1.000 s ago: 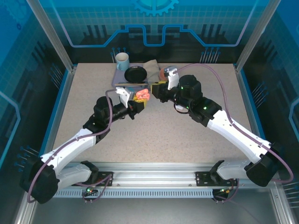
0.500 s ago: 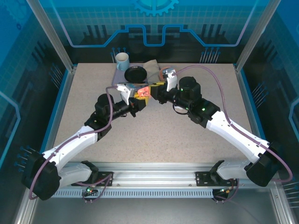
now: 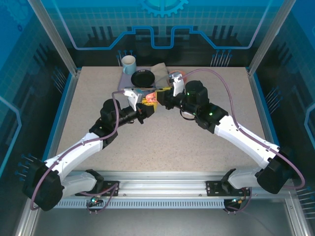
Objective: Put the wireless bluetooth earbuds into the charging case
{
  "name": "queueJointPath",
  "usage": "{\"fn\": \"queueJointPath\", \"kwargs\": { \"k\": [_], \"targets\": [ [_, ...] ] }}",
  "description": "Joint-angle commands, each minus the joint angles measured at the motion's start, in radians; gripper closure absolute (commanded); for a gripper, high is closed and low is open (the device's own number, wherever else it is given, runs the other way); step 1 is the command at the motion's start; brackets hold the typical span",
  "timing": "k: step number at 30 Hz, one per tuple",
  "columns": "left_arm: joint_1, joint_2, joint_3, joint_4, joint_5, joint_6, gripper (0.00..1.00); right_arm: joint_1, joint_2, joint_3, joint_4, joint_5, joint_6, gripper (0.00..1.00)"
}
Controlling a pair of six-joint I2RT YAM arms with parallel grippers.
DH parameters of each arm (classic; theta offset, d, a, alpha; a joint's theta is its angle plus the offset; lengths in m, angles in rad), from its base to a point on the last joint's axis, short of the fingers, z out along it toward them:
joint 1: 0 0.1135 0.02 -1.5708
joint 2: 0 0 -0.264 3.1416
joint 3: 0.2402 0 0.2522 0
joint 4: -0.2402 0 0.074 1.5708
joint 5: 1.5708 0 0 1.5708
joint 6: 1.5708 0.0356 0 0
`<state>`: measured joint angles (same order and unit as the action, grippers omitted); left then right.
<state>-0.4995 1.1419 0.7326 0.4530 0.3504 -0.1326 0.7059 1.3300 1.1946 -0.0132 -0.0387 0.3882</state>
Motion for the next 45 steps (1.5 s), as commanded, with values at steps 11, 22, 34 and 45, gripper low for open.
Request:
{"fn": "queueJointPath", "kwargs": {
  "k": [11, 22, 34, 45],
  "targets": [
    [-0.014, -0.030, 0.039, 0.029, 0.003, 0.010, 1.00, -0.001, 0.019, -0.013, 0.036, -0.012, 0.012, 0.76],
    [-0.014, -0.038, 0.043, 0.032, -0.018, 0.022, 1.00, 0.000, 0.016, -0.036, 0.032, -0.020, 0.014, 0.77],
    [-0.014, -0.029, 0.052, 0.032, -0.021, 0.018, 1.00, 0.046, 0.029, -0.037, 0.005, -0.006, -0.084, 0.79],
    [-0.014, -0.024, 0.056, 0.032, -0.032, 0.025, 1.00, 0.104, 0.022, -0.047, -0.023, 0.060, -0.155, 0.76]
  ]
}}
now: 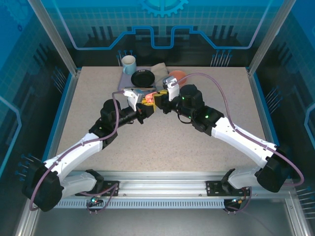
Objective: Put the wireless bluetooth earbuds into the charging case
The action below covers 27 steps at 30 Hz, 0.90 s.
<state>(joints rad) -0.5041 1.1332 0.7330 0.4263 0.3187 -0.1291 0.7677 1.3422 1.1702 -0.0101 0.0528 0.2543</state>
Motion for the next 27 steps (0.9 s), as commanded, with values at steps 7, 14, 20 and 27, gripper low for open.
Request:
{"fn": "queueJointPath", "kwargs": {
  "k": [7, 14, 20, 27],
  "targets": [
    [-0.009, -0.016, 0.054, 0.058, 0.002, 0.021, 1.00, 0.038, -0.017, -0.015, -0.027, 0.008, -0.002, 0.63],
    [-0.010, -0.015, 0.053, 0.058, 0.005, 0.022, 1.00, 0.028, -0.049, -0.009, -0.027, 0.007, 0.024, 0.57],
    [-0.009, -0.013, 0.054, 0.059, 0.009, 0.021, 1.00, 0.006, -0.062, 0.000, -0.027, -0.003, 0.068, 0.52],
    [-0.011, -0.010, 0.052, 0.059, 0.014, 0.018, 1.00, -0.037, -0.061, 0.008, -0.007, -0.054, 0.145, 0.39]
  ]
}}
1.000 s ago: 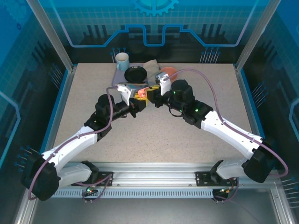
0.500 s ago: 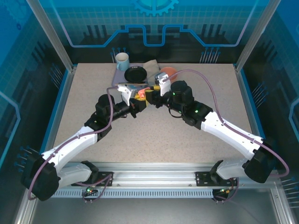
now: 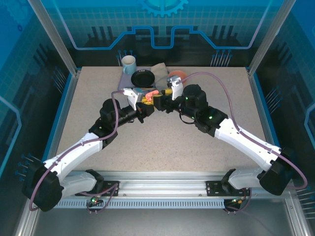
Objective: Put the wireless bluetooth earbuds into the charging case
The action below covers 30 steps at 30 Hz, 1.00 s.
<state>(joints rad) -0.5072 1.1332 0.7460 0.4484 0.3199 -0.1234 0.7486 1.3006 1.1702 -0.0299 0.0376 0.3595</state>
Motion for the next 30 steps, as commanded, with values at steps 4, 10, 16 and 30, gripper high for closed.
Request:
{"fn": "queueJointPath", "kwargs": {
  "k": [4, 10, 16, 30],
  "targets": [
    [-0.008, -0.011, 0.035, 0.039, 0.014, 0.012, 1.00, -0.034, -0.018, 0.006, 0.028, -0.056, 0.071, 0.34],
    [-0.008, -0.010, 0.026, 0.042, 0.017, 0.014, 1.00, -0.073, -0.035, 0.000, 0.044, -0.100, 0.126, 0.29],
    [-0.007, -0.008, 0.008, 0.049, 0.032, 0.025, 1.00, -0.119, -0.066, -0.005, 0.044, -0.128, 0.172, 0.27],
    [-0.008, 0.039, -0.003, -0.078, 0.170, 0.164, 1.00, -0.230, 0.218, 0.420, -0.612, -0.235, 0.113, 0.28]
  ]
}}
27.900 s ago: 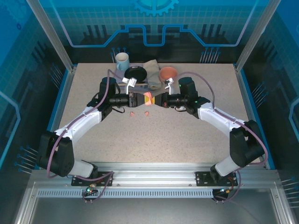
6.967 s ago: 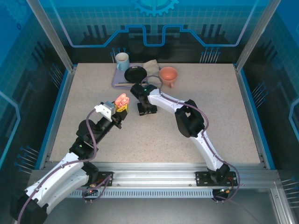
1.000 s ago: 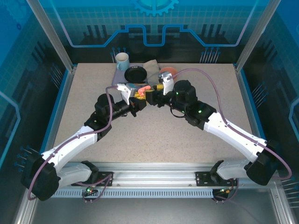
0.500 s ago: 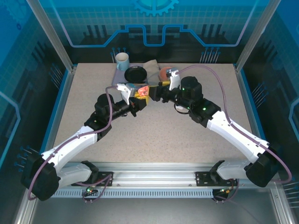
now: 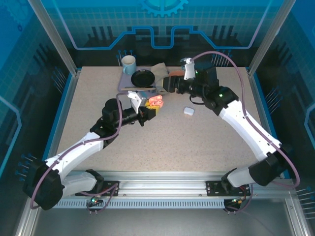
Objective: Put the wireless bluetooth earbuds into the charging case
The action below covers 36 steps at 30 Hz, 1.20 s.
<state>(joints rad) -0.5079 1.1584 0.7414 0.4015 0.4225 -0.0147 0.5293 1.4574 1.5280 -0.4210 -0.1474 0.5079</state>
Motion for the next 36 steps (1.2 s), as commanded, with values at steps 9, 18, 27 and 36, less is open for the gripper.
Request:
{"fn": "queueJointPath", "kwargs": {
  "k": [9, 18, 27, 36],
  "targets": [
    [-0.015, 0.053, 0.042, -0.109, 0.145, 0.083, 1.00, -0.007, 0.275, 0.216, -0.372, -0.115, -0.061, 0.30],
    [-0.015, 0.077, 0.054, -0.102, 0.044, 0.084, 1.00, 0.057, 0.289, 0.212, -0.468, -0.106, -0.122, 0.36],
    [0.000, 0.135, 0.069, -0.072, 0.006, 0.039, 1.00, 0.072, 0.031, -0.071, -0.424, 0.002, -0.053, 0.38],
    [-0.001, 0.175, 0.057, -0.047, 0.059, 0.000, 1.00, -0.051, -0.068, -0.260, -0.299, 0.054, 0.110, 0.34]
  ]
}}
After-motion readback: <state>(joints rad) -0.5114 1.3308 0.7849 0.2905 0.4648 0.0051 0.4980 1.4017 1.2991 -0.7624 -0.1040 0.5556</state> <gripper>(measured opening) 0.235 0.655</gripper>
